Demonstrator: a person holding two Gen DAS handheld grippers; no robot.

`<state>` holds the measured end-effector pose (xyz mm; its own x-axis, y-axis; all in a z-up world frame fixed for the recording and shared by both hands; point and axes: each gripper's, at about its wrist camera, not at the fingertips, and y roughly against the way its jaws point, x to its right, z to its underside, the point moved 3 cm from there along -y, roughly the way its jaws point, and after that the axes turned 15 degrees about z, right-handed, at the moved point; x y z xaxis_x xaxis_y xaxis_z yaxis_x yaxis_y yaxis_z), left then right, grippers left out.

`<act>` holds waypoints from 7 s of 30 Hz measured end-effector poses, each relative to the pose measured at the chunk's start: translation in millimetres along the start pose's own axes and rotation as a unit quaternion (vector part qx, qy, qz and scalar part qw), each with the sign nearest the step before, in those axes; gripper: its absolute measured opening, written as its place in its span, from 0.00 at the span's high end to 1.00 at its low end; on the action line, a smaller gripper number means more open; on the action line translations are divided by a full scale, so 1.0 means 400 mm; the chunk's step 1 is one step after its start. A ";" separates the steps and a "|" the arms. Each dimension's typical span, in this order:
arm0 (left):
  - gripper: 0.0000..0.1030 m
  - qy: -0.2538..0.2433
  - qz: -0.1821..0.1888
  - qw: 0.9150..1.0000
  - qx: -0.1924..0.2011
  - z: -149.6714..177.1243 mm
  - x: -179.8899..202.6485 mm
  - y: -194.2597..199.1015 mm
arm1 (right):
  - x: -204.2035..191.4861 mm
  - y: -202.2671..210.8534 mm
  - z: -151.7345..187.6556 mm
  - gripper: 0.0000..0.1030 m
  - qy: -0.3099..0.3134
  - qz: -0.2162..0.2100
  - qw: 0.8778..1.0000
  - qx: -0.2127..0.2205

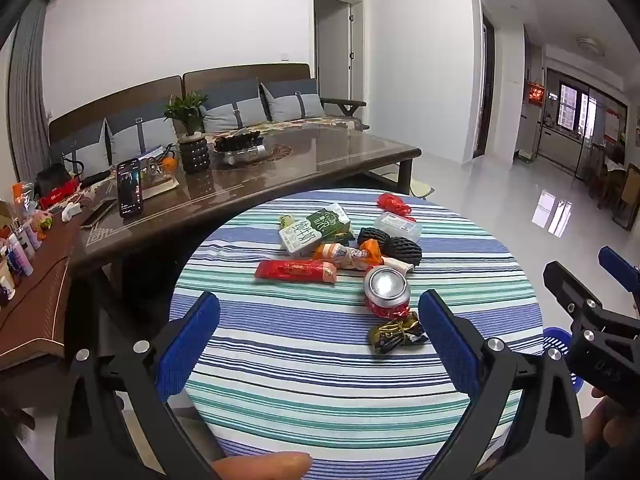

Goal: Collect trash

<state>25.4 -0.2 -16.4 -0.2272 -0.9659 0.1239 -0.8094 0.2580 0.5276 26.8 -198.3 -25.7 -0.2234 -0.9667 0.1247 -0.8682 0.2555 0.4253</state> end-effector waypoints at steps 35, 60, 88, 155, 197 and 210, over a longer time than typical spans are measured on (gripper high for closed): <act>0.05 -0.009 -0.001 1.000 -0.016 0.025 0.018 -0.029 | 0.004 -0.010 0.016 0.04 0.001 0.001 1.000 -0.008; 0.05 -0.010 0.001 1.000 -0.016 0.027 0.021 -0.033 | 0.005 -0.008 0.018 0.04 -0.001 0.003 1.000 -0.005; 0.05 -0.012 0.001 1.000 -0.017 0.028 0.024 -0.029 | 0.010 -0.002 0.014 0.04 0.002 0.003 1.000 -0.006; 0.05 -0.028 0.016 0.998 -0.051 0.058 0.030 -0.086 | 0.028 -0.023 0.032 0.04 0.004 0.016 1.000 -0.024; 0.05 0.102 0.045 0.991 -0.070 0.163 -0.206 -0.158 | -0.302 -0.262 0.150 0.04 0.030 -0.086 0.984 -0.152; 0.05 0.095 0.052 0.990 -0.090 0.185 -0.195 -0.191 | -0.215 -0.383 0.197 0.05 0.111 0.036 0.979 -0.169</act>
<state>65.1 56.9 -128.5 -0.1854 -0.9248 0.3322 -0.6734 0.3658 0.6425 144.0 -155.4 -172.2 -0.1447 -0.9287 0.3415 -0.6492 0.3496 0.6755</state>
